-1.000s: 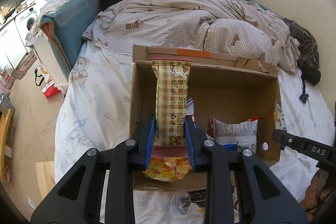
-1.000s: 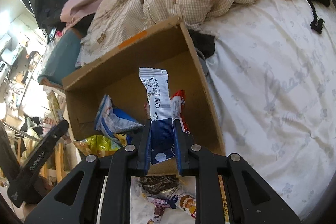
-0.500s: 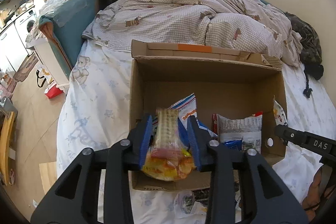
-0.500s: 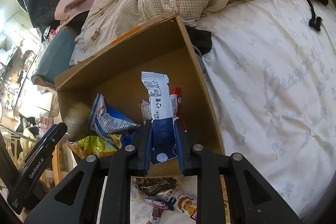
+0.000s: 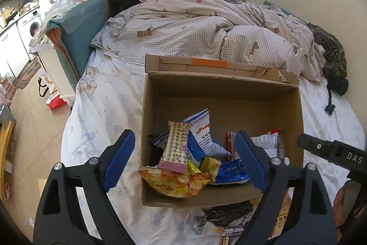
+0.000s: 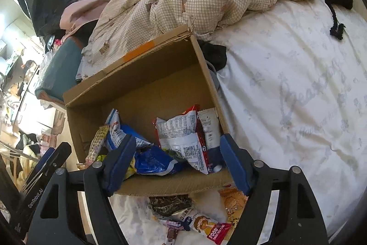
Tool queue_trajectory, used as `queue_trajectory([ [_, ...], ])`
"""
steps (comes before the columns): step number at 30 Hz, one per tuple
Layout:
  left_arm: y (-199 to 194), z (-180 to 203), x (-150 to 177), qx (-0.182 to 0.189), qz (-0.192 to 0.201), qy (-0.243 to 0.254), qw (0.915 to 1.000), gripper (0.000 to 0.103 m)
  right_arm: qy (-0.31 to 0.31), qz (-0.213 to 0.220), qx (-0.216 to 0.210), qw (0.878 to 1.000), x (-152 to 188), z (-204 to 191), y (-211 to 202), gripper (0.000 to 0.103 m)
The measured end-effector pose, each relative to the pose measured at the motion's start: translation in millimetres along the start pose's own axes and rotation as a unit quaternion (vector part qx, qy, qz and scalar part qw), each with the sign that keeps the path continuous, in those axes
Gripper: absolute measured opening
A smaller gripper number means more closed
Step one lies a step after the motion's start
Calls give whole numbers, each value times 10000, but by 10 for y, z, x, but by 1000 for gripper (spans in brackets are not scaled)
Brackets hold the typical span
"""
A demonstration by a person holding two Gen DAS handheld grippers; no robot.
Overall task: Organize snacks
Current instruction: 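Open both tools to drop the bars into the box, then move both tools back to the snacks beside the box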
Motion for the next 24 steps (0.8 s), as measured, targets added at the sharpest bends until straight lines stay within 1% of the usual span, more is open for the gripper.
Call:
queue_trajectory([
  [7, -88, -40, -1, 169, 54, -117, 9998, 87, -102, 33, 22, 9999, -4, -54, -85, 78],
  [13, -161, -114, 6, 217, 46, -276, 9994, 87, -185, 50, 72, 9998, 24, -90, -148, 78],
  [14, -171, -126, 11, 217, 41, -308, 9993, 89, -184, 49, 76, 9998, 29, -92, -153, 78],
  [16, -196, -140, 33, 218, 26, -345, 9992, 101, -158, 45, 82, 9998, 57, -96, -164, 78],
  [19, -252, -146, 86, 228, 31, -300, 9993, 102, -77, 26, -6, 10000, 106, -96, -186, 78],
  [22, -270, -116, 156, 279, -119, -181, 9994, 102, -27, 9, -99, 9999, 167, -100, -274, 78],
  [24, -267, -84, 227, 360, -381, -133, 9985, 102, 15, 6, -157, 9999, 215, -98, -346, 78],
])
Point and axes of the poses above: each gripper's, at about its wrist camera, not at the fingertips, and y roughly the way its jaws point, z to its right, x to its underside, the point moved 2 cm from there along y, roughly the way its jaws point, and after that the axes turned 14 degrees about -y, right-handed, at the moved point
